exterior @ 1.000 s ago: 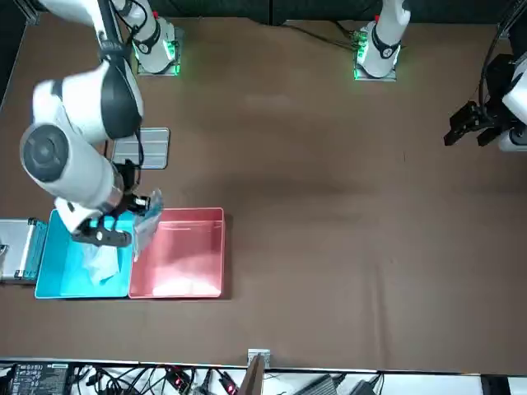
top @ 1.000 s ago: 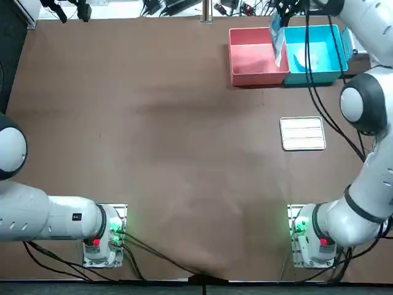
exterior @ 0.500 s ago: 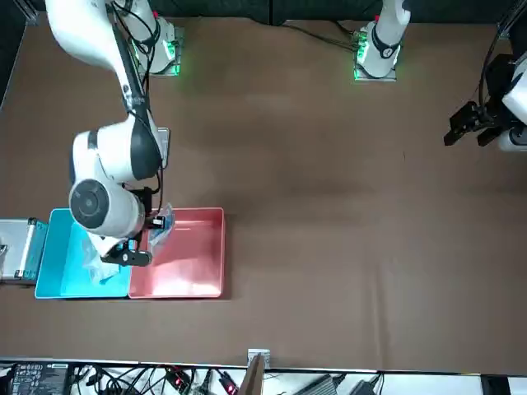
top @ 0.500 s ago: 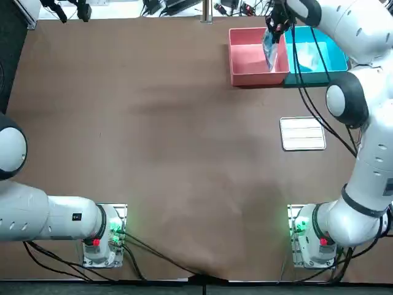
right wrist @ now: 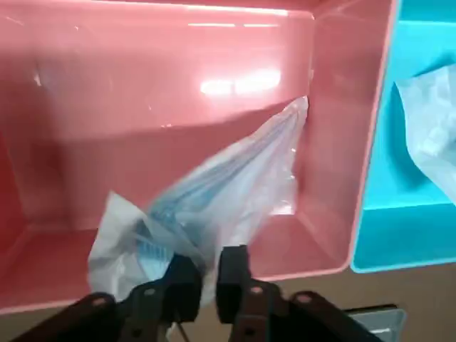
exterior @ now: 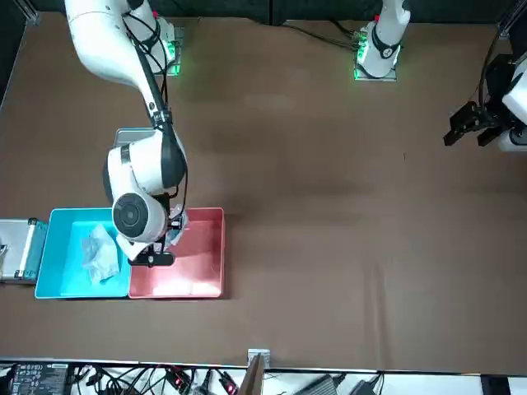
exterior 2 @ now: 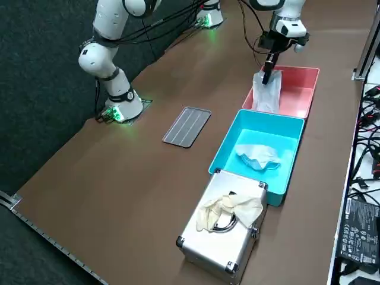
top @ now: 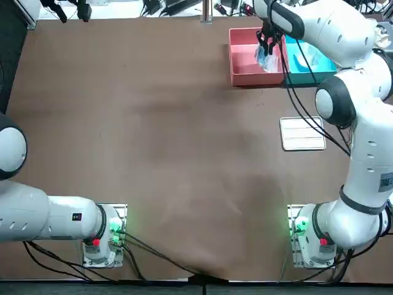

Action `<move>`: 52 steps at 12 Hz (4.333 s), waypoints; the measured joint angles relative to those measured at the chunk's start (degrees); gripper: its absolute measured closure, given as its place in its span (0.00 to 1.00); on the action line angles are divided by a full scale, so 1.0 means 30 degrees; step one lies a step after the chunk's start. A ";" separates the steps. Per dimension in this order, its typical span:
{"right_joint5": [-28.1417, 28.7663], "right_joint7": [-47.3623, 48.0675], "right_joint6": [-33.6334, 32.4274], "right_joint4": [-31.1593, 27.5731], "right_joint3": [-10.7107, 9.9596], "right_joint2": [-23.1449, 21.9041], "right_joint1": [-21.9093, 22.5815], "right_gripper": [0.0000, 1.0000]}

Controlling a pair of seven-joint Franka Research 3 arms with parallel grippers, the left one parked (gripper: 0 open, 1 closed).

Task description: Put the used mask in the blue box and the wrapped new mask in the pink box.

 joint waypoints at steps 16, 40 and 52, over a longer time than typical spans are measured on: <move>0.2404 -0.0406 -0.2019 0.1148 -0.0252 -0.4443 -0.2987 0.00; 0.1426 -0.5489 -0.2987 -1.0129 0.0257 -1.5643 -0.6391 0.00; 0.1408 -0.5452 -0.2755 -1.0275 0.0368 -1.6008 -0.6388 0.00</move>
